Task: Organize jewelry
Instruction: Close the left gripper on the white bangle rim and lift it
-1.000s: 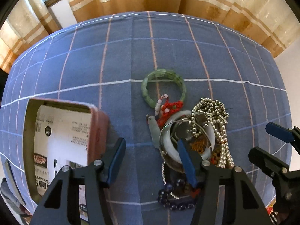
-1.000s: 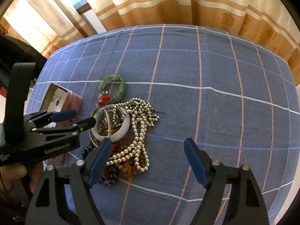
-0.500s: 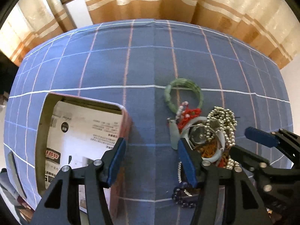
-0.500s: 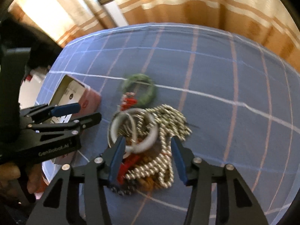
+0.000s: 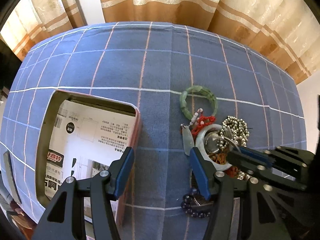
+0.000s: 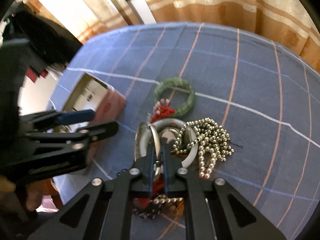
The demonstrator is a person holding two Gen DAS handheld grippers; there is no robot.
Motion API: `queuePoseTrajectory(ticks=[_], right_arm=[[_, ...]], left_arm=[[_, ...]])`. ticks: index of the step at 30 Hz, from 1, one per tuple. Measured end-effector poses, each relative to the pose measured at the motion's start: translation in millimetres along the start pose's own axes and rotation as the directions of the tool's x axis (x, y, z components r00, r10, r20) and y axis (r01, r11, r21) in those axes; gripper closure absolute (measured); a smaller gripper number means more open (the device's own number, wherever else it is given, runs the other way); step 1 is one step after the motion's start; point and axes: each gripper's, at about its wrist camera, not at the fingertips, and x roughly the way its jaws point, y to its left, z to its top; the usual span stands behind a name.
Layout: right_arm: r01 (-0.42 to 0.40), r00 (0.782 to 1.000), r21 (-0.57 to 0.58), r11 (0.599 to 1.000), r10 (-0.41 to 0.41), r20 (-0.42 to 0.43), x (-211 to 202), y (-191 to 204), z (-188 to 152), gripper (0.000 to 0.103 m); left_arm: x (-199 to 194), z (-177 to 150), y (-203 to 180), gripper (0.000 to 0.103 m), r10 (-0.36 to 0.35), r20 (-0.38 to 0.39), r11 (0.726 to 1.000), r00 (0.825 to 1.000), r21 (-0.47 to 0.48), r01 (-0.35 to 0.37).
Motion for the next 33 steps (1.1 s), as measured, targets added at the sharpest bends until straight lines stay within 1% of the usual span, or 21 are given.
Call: queuePoseTrajectory(ticks=[3,7,12,14,16,18,19,20,21,23,24,26,31,32,33], right_arm=[[-0.011,0.999,0.023,1.0,0.01,0.046,-17.3,-1.7,-3.1,0.092],[-0.02,0.996,0.065,0.998,0.014,0.089,-35.8,-12.1,-7.0,0.092],[0.007,0.994,0.113,0.994,-0.019,0.11,-47.2,-25.1,-11.7,0.092],[0.015,0.994,0.141,0.99,-0.03,0.109,-46.8,-32.6,-14.3,0.092],[0.015,0.993,0.161,0.987,-0.033,0.111,-48.0,-38.0,-17.6,0.092],[0.016,0.993,0.171,0.985,-0.036,0.116,-50.4,-42.2,-19.0,0.092],[0.016,0.992,0.174,0.985,-0.037,0.12,-51.0,-42.6,-18.3,0.092],[0.014,0.991,0.175,0.985,-0.037,0.126,-52.4,-43.3,-17.7,0.092],[0.014,0.991,0.175,0.985,-0.038,0.131,-53.6,-43.5,-17.6,0.092],[0.017,0.989,0.178,0.984,-0.042,0.139,-55.4,-44.9,-18.0,0.092],[0.017,0.989,0.183,0.983,-0.043,0.141,-55.5,-46.3,-17.8,0.092],[0.012,0.989,0.195,0.981,-0.041,0.142,-54.7,-48.8,-17.6,0.092],[0.01,0.988,0.198,0.98,-0.041,0.152,-56.3,-47.3,-18.6,0.092],[0.01,0.987,0.196,0.981,-0.041,0.155,-56.7,-46.2,-18.4,0.092],[0.009,0.987,0.194,0.981,-0.04,0.157,-57.2,-45.8,-19.4,0.092]], left_arm=[[-1.5,2.9,-2.0,0.045,0.003,0.004,1.0,1.0,-0.002,-0.003],[5.5,4.9,-7.2,0.045,-0.004,-0.009,1.0,1.0,0.015,0.004],[18.5,7.4,-29.4,0.045,-0.022,-0.03,0.997,0.999,0.078,0.024],[23.2,8.1,-36.9,0.045,-0.04,-0.044,0.995,0.998,0.094,0.044],[32.8,7.7,-45.4,0.045,-0.057,-0.079,0.991,0.995,0.114,0.066],[41.9,6.5,-48.8,0.045,-0.05,-0.103,0.991,0.993,0.122,0.063],[46.6,5.5,-49.6,0.058,-0.054,-0.117,0.99,0.992,0.124,0.069],[49.8,5.0,-50.2,0.066,-0.072,-0.131,0.989,0.989,0.121,0.088],[53.2,5.5,-48.8,0.071,-0.077,-0.143,0.989,0.987,0.116,0.093],[54.2,6.1,-47.9,0.072,-0.081,-0.144,0.989,0.986,0.114,0.098],[54.2,6.8,-46.3,0.075,-0.086,-0.144,0.989,0.986,0.109,0.102],[51.0,7.9,-41.6,0.092,-0.103,-0.135,0.989,0.986,0.09,0.115],[33.7,8.1,-36.4,0.094,-0.119,-0.101,0.988,0.988,0.086,0.128],[28.6,6.4,-34.8,0.103,-0.121,-0.092,0.988,0.988,0.084,0.129],[25.7,7.6,-35.7,0.103,-0.126,-0.089,0.987,0.988,0.086,0.133]])
